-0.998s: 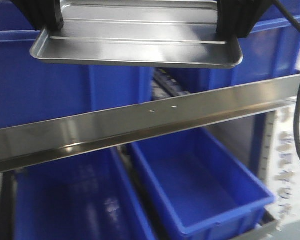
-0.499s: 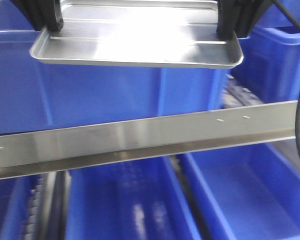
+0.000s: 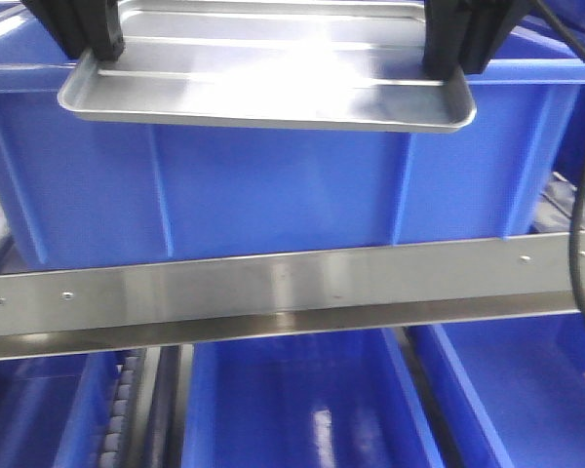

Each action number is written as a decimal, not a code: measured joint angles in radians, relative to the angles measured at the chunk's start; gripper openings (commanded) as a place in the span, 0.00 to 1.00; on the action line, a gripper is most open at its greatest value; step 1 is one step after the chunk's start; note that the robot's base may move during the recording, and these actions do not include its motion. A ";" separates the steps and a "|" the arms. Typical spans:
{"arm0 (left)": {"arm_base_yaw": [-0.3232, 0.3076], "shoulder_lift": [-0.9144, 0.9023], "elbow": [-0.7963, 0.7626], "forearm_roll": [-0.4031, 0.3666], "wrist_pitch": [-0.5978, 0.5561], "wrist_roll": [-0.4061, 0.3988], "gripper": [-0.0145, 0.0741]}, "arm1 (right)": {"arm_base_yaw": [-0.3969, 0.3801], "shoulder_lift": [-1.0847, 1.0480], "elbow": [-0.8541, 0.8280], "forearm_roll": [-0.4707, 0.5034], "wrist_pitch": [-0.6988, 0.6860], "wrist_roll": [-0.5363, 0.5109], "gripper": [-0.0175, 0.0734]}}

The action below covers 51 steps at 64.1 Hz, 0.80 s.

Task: Grab silver tray and place in blue box
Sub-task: 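Carry the tray over the blue bin and lower it inside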

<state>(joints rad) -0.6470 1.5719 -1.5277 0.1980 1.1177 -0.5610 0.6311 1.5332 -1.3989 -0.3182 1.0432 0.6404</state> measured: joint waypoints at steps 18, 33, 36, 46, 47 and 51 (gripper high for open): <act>0.000 -0.002 -0.004 -0.004 0.003 0.000 0.05 | 0.000 0.000 -0.002 -0.003 0.005 0.000 0.25; 0.000 -0.002 -0.004 -0.008 0.004 -0.002 0.05 | 0.000 -0.001 -0.002 -0.002 0.009 0.000 0.25; 0.000 -0.002 -0.004 -0.008 0.004 -0.002 0.05 | 0.000 -0.001 -0.002 -0.002 0.009 0.000 0.25; 0.000 -0.002 -0.004 -0.005 0.004 -0.002 0.05 | 0.000 -0.001 -0.002 -0.001 0.007 0.000 0.25; 0.000 -0.002 -0.004 -0.004 0.004 -0.002 0.05 | 0.000 -0.001 -0.002 -0.001 0.005 0.000 0.25; 0.000 -0.002 -0.004 -0.004 0.004 -0.002 0.05 | 0.000 -0.001 -0.002 -0.001 0.005 0.000 0.25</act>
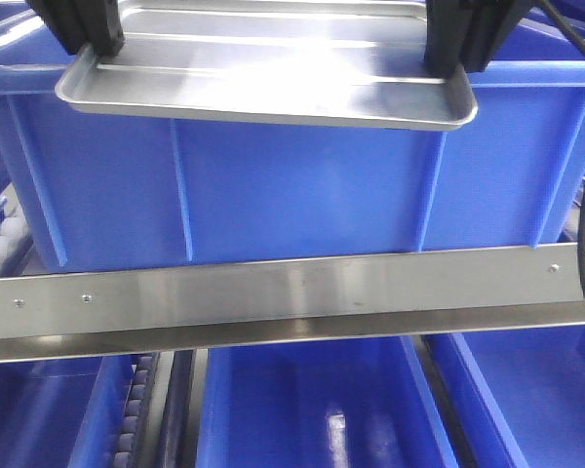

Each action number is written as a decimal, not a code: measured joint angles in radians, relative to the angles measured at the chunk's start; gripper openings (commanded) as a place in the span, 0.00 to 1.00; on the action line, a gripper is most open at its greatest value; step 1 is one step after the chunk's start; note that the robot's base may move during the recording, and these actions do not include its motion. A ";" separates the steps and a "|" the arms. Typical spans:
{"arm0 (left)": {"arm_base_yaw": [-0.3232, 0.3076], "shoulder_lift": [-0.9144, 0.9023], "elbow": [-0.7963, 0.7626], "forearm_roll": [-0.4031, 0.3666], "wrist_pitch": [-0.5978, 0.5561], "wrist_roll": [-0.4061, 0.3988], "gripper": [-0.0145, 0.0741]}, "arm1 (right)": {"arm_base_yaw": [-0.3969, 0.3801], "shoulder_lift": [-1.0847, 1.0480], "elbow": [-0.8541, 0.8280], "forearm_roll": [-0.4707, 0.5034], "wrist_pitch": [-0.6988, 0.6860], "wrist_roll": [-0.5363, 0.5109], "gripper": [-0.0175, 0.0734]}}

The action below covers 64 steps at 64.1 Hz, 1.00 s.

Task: Grab silver tray and place in blue box
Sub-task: 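Carry the tray over the blue bin and lower it inside, then open both grippers to release the tray into the blue bin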

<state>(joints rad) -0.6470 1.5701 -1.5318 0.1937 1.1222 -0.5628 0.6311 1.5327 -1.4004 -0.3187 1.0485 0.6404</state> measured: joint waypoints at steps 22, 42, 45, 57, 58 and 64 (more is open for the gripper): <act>0.000 0.000 0.000 0.000 0.000 0.000 0.05 | 0.000 0.000 0.000 0.000 0.000 0.000 0.25; 0.000 0.000 0.000 0.000 0.000 0.000 0.05 | 0.000 0.000 0.000 0.000 0.000 0.000 0.25; 0.000 0.000 0.000 0.000 0.000 0.000 0.05 | 0.000 0.000 -0.002 0.000 0.002 0.000 0.25; 0.000 0.000 -0.036 -0.011 0.011 0.014 0.05 | 0.000 0.000 -0.068 0.002 0.066 -0.026 0.25; 0.000 0.000 -0.043 -0.011 0.011 0.015 0.05 | 0.000 0.000 -0.073 -0.001 0.072 -0.028 0.25; 0.000 0.000 -0.105 -0.001 0.023 0.018 0.05 | 0.000 0.000 -0.153 -0.019 0.100 -0.061 0.25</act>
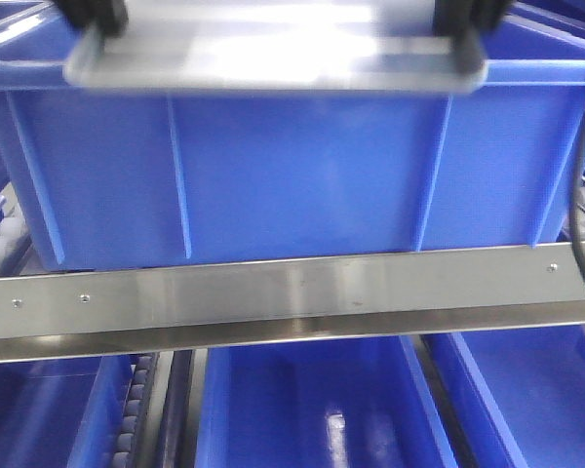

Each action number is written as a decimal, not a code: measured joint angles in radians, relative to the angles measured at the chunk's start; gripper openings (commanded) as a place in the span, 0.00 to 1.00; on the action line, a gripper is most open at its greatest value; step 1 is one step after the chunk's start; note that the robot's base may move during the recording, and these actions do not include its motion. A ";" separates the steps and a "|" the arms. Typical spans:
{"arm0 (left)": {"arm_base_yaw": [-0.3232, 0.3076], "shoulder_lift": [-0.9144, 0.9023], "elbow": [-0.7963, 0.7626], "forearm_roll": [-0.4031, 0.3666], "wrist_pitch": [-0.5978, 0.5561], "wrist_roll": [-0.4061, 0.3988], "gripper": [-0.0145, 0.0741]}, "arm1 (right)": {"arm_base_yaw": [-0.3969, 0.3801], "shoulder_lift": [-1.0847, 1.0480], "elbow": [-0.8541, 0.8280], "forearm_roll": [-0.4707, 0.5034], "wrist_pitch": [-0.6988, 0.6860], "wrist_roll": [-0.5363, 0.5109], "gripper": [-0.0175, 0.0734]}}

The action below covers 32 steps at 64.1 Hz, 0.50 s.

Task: Grab silver tray and place in blue box
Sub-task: 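Open both grippers to release the tray into the blue bin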

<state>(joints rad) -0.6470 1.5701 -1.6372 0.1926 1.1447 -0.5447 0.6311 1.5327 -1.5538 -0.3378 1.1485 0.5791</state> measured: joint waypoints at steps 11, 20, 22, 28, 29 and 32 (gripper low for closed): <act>0.002 0.002 -0.131 0.056 -0.017 0.021 0.05 | -0.011 0.002 -0.143 -0.045 0.004 -0.030 0.25; 0.018 0.026 -0.181 0.094 -0.091 0.027 0.05 | -0.050 0.036 -0.219 -0.047 -0.037 -0.047 0.25; 0.026 0.041 -0.183 0.096 -0.107 0.027 0.05 | -0.060 0.048 -0.228 -0.047 -0.048 -0.057 0.25; 0.051 0.095 -0.185 0.096 -0.151 0.027 0.05 | -0.092 0.096 -0.234 -0.043 -0.088 -0.074 0.25; 0.057 0.104 -0.185 0.094 -0.159 0.027 0.05 | -0.099 0.110 -0.234 -0.041 -0.093 -0.077 0.25; 0.070 0.139 -0.185 0.089 -0.176 0.027 0.05 | -0.114 0.138 -0.234 -0.039 -0.112 -0.082 0.25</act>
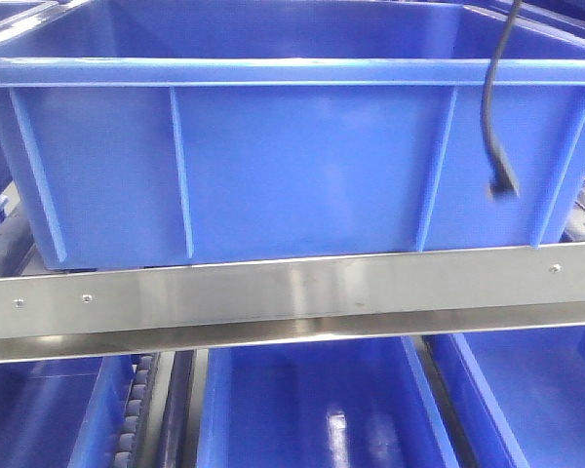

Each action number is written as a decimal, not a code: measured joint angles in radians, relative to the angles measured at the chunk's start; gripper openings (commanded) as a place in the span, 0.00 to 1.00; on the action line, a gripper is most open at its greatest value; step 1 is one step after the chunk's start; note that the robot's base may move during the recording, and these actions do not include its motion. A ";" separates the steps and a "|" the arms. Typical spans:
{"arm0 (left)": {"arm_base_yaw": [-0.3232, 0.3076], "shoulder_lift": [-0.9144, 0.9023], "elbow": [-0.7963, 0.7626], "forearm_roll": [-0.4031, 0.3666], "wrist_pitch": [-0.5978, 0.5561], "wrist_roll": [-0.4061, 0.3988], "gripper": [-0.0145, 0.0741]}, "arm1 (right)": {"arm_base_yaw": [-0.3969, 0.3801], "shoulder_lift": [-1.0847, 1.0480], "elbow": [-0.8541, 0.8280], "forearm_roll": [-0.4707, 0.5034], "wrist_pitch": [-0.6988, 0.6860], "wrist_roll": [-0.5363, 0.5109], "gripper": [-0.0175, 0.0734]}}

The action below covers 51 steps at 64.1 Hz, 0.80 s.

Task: Grab silver tray and place in blue box
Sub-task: 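Open both grippers to release the tray into the blue bin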

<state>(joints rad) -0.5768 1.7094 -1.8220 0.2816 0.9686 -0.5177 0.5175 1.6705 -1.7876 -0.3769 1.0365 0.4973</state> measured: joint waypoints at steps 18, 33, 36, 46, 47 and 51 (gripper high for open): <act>0.061 0.167 0.000 -0.022 -0.098 0.000 0.05 | -0.054 0.168 0.000 0.021 -0.103 -0.005 0.25; 0.076 0.219 0.000 -0.046 -0.108 0.002 0.11 | -0.063 0.229 0.000 0.021 -0.125 -0.005 0.26; 0.076 0.223 0.000 -0.048 -0.108 0.004 0.16 | -0.064 0.232 0.000 0.021 -0.125 -0.005 0.27; 0.076 0.231 0.000 -0.061 -0.110 0.013 0.45 | -0.064 0.232 0.000 0.021 -0.126 -0.009 0.46; 0.076 0.231 0.000 -0.064 -0.109 0.013 0.49 | -0.064 0.232 0.000 0.021 -0.126 -0.009 0.49; 0.076 0.231 0.000 -0.072 -0.119 0.015 0.58 | -0.064 0.232 0.000 0.023 -0.126 -0.013 0.63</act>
<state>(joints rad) -0.5012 1.9405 -1.8220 0.2101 0.8494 -0.5027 0.4540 1.9025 -1.7876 -0.3544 0.9109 0.4844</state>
